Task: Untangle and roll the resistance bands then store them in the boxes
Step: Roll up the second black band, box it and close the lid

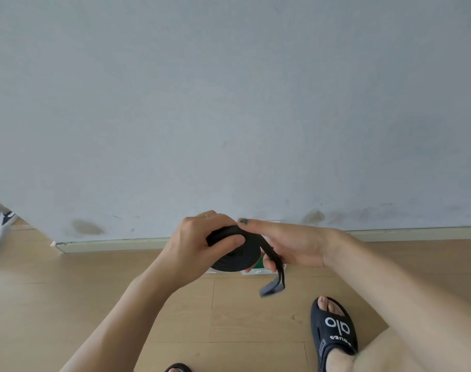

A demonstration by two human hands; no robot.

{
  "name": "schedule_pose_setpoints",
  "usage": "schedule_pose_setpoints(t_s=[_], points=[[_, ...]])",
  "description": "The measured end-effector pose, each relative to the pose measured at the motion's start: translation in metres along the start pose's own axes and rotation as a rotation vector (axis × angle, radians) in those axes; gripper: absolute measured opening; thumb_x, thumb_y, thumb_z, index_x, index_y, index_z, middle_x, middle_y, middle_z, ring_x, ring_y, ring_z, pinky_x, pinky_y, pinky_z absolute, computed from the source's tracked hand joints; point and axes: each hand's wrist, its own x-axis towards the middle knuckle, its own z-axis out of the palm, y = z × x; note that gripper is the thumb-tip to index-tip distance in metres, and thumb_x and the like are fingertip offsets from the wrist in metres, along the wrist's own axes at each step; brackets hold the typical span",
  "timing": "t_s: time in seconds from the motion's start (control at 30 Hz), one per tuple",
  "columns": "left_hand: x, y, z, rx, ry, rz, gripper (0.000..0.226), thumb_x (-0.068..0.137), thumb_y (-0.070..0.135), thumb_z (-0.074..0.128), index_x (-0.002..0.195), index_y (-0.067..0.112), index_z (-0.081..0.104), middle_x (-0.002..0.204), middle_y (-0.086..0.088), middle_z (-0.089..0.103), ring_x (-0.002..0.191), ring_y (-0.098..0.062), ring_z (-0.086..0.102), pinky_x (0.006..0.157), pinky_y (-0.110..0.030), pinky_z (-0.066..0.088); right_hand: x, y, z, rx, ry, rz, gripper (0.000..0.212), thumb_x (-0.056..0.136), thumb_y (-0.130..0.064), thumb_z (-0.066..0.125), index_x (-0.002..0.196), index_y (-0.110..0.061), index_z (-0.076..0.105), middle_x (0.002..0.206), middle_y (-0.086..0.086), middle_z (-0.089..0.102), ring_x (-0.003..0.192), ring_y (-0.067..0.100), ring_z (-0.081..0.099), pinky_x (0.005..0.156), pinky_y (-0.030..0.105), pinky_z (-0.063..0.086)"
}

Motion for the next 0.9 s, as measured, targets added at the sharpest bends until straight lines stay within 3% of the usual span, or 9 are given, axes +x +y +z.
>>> schedule_pose_setpoints(t_s=[0.13, 0.27, 0.33, 0.43, 0.5, 0.63, 0.73, 0.83, 0.9], points=[[-0.001, 0.0, -0.003, -0.054, 0.001, -0.055, 0.007, 0.087, 0.032, 0.07, 0.092, 0.035, 0.073, 0.087, 0.016, 0.069, 0.086, -0.01, 0.063, 0.072, -0.012, 0.044, 0.001, 0.002, -0.006, 0.083, -0.002, 0.01, 0.051, 0.091, -0.062, 0.065, 0.115, -0.018, 0.071, 0.083, 0.0, 0.062, 0.061, 0.014, 0.041, 0.065, 0.028, 0.037], [0.0, -0.003, -0.002, 0.127, -0.045, 0.03, 0.013, 0.084, 0.044, 0.067, 0.085, 0.031, 0.067, 0.078, 0.014, 0.06, 0.078, -0.008, 0.055, 0.068, -0.014, 0.038, 0.011, 0.005, 0.001, -0.035, 0.1, -0.032, 0.098, 0.07, -0.08, 0.076, 0.128, -0.002, 0.066, 0.098, 0.01, 0.047, 0.067, 0.015, 0.038, 0.061, 0.03, 0.034], [0.0, -0.002, -0.001, 0.118, -0.03, 0.057, 0.015, 0.088, 0.04, 0.064, 0.082, 0.026, 0.065, 0.074, 0.011, 0.056, 0.073, -0.01, 0.051, 0.065, -0.015, 0.036, 0.01, 0.004, 0.002, -0.051, 0.078, -0.037, 0.091, 0.075, -0.082, 0.069, 0.127, -0.006, 0.067, 0.098, 0.01, 0.05, 0.067, 0.014, 0.04, 0.062, 0.03, 0.034], [-0.001, 0.003, -0.003, -0.002, 0.009, 0.013, 0.004, 0.091, 0.026, 0.071, 0.089, 0.03, 0.071, 0.08, 0.015, 0.064, 0.077, -0.011, 0.059, 0.068, -0.014, 0.042, -0.001, -0.002, 0.001, 0.051, -0.038, -0.026, 0.061, 0.096, -0.069, 0.051, 0.118, -0.015, 0.067, 0.095, 0.004, 0.064, 0.061, 0.007, 0.053, 0.065, 0.029, 0.035], [-0.002, 0.004, -0.005, -0.072, 0.007, -0.03, 0.017, 0.093, 0.018, 0.074, 0.09, 0.035, 0.072, 0.084, 0.015, 0.069, 0.081, -0.011, 0.062, 0.07, -0.014, 0.045, -0.004, -0.004, 0.0, 0.135, -0.066, -0.039, 0.048, 0.096, -0.062, 0.051, 0.105, -0.018, 0.069, 0.08, -0.003, 0.063, 0.056, 0.006, 0.051, 0.066, 0.029, 0.032], [-0.001, 0.001, -0.004, 0.051, -0.061, -0.012, 0.01, 0.088, 0.032, 0.076, 0.089, 0.039, 0.068, 0.083, 0.019, 0.068, 0.082, -0.008, 0.06, 0.072, -0.012, 0.04, 0.006, 0.001, 0.004, -0.044, 0.056, -0.014, 0.076, 0.087, -0.071, 0.064, 0.113, 0.0, 0.065, 0.079, 0.0, 0.044, 0.06, 0.009, 0.033, 0.059, 0.026, 0.029], [-0.001, -0.001, -0.001, 0.107, -0.066, 0.013, 0.016, 0.086, 0.045, 0.066, 0.085, 0.03, 0.069, 0.076, 0.01, 0.062, 0.076, -0.013, 0.056, 0.067, -0.017, 0.04, 0.009, 0.004, 0.009, -0.108, 0.042, 0.031, 0.089, 0.081, -0.082, 0.06, 0.122, -0.003, 0.062, 0.084, 0.003, 0.048, 0.06, 0.01, 0.034, 0.062, 0.028, 0.03], [-0.001, 0.002, -0.006, -0.019, -0.003, -0.022, 0.004, 0.092, 0.028, 0.073, 0.088, 0.026, 0.073, 0.08, 0.014, 0.066, 0.078, -0.01, 0.059, 0.07, -0.016, 0.043, -0.001, -0.004, 0.003, 0.012, -0.065, 0.03, 0.069, 0.101, -0.069, 0.038, 0.134, -0.013, 0.06, 0.098, 0.006, 0.071, 0.059, 0.006, 0.057, 0.065, 0.031, 0.032], [-0.003, 0.003, -0.011, -0.065, 0.018, -0.046, 0.012, 0.093, 0.018, 0.074, 0.089, 0.03, 0.073, 0.082, 0.018, 0.068, 0.079, -0.007, 0.059, 0.072, -0.015, 0.043, -0.006, -0.007, 0.001, 0.073, -0.095, 0.026, 0.061, 0.104, -0.061, 0.036, 0.132, -0.012, 0.06, 0.097, 0.007, 0.077, 0.058, 0.005, 0.061, 0.065, 0.031, 0.03]])
